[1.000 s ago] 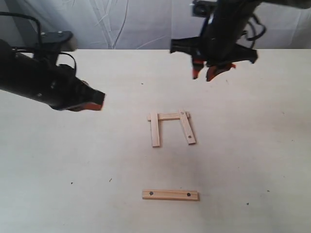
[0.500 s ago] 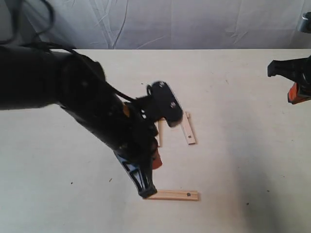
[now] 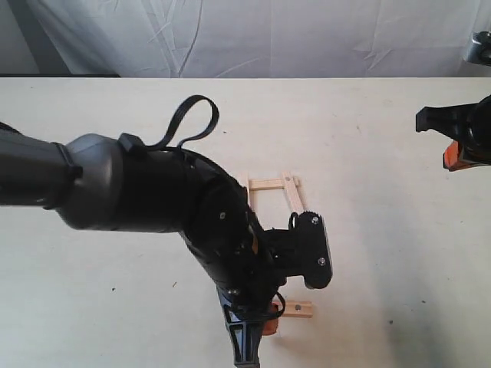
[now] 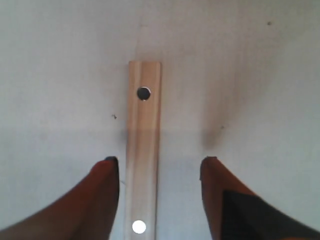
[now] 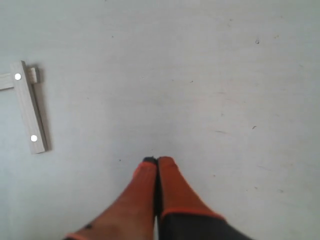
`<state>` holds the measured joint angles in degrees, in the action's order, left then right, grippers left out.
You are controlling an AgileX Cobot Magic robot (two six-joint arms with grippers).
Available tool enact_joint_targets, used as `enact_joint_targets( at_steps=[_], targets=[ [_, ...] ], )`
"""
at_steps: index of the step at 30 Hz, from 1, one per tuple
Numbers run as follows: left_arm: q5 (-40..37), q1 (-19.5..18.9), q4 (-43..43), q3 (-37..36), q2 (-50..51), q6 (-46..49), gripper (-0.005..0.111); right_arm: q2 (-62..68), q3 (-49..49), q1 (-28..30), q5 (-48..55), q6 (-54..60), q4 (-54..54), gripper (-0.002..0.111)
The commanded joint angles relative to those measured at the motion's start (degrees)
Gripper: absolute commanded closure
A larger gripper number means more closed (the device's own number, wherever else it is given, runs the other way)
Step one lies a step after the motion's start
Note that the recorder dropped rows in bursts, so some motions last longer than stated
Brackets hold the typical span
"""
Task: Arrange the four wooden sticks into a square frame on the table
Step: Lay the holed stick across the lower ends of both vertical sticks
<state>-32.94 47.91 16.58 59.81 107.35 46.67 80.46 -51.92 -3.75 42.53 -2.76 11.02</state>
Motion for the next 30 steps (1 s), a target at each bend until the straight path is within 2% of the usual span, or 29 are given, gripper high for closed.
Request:
enact_joint_targets(
  at_steps=[1,6,7,11,15,20,24,30],
  targets=[
    [1.8,0.3,0.5,0.3,2.2,0.4,0.057,-0.6,0.2,0.2,-0.9,0.6,0.1,0.109],
    [2.4,0.3,0.2,0.3,3.3,0.6,0.061,-0.6,0.2,0.2,-1.0,0.6,0.2,0.109],
    [2.4,0.3,0.0,0.3,3.3,0.9,0.068,-0.6,0.2,0.2,-1.1,0.6,0.2,0.109],
    [2.6,0.3,-2.9,0.3,3.2,1.0,0.106,-0.6,0.2,0.2,-1.2,0.6,0.2,0.109],
    [1.1,0.3,-8.6,4.7,3.2,-5.5,0.106,-0.6,0.2,0.2,-1.9,0.6,0.6,0.109],
    [-2.1,-0.4,-20.2,17.0,3.3,-10.0,0.107,-0.6,0.2,0.2,-2.0,0.7,0.6,0.109],
    [-2.8,-5.2,-16.6,22.3,5.7,-8.5,0.107,-0.6,0.2,0.2,-2.0,0.7,1.0,0.109],
    [-1.7,-9.0,-15.9,23.3,10.0,-4.4,0.107,-0.6,0.2,0.2,-2.1,0.7,1.0,0.109]
  ],
)
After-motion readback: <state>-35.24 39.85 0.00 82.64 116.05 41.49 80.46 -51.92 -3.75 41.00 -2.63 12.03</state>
